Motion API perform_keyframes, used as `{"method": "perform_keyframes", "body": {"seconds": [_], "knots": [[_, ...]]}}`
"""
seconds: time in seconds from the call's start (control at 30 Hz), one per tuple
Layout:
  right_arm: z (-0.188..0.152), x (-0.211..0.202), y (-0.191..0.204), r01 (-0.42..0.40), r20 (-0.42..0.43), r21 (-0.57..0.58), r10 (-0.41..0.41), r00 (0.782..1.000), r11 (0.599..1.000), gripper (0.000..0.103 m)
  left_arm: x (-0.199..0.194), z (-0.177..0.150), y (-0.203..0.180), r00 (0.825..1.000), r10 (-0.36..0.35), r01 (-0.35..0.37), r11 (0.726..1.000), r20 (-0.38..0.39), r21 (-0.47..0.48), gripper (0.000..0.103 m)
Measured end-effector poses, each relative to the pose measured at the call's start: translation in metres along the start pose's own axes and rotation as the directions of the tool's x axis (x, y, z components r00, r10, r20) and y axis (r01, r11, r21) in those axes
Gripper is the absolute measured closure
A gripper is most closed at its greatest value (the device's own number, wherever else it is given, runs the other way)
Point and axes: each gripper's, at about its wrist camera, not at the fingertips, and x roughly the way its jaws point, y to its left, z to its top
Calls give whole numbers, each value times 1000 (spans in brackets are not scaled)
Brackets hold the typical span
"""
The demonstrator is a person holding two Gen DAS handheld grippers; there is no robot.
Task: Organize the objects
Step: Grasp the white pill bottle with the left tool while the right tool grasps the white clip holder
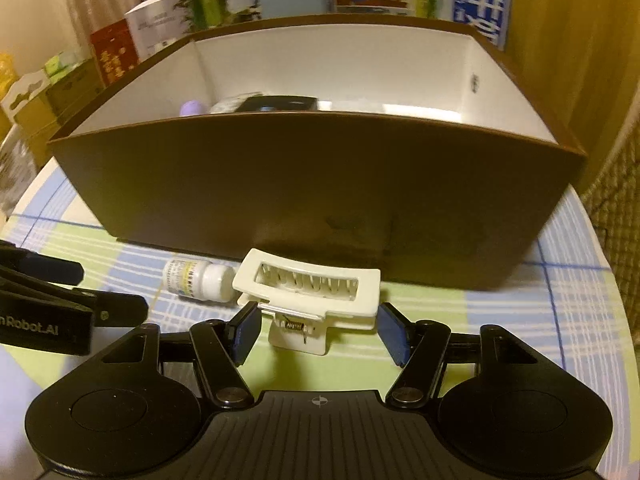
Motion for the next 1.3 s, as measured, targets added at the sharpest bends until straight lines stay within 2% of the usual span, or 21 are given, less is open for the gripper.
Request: {"method": "perform_keyframes", "body": {"seconds": [0.27,0.6,0.7,0.77,1.0,1.17,1.3], "knots": [[-10,-17,-31,80,-7,92,-80,997,993,42,12,3,-26,997,-63,62,998,44,32,24],[-16,-29,-57,100,-9,177,-100,995,979,42,35,11,-40,996,-51,51,999,77,1,35],[-15,-28,-58,98,-20,207,-96,995,973,33,41,13,-43,996,-44,42,999,72,19,44],[-15,-29,-56,94,-9,223,-94,996,970,23,43,13,-44,997,-43,41,999,68,30,58],[-8,-17,-39,123,-7,195,-124,992,973,18,40,12,-35,997,-12,8,999,79,47,58],[-3,-5,-32,171,-1,181,-173,985,969,16,36,12,-17,997,16,-17,1000,73,8,58],[1,4,-29,179,2,150,-182,983,972,16,34,11,-4,997,31,-30,999,70,-14,58]]}}
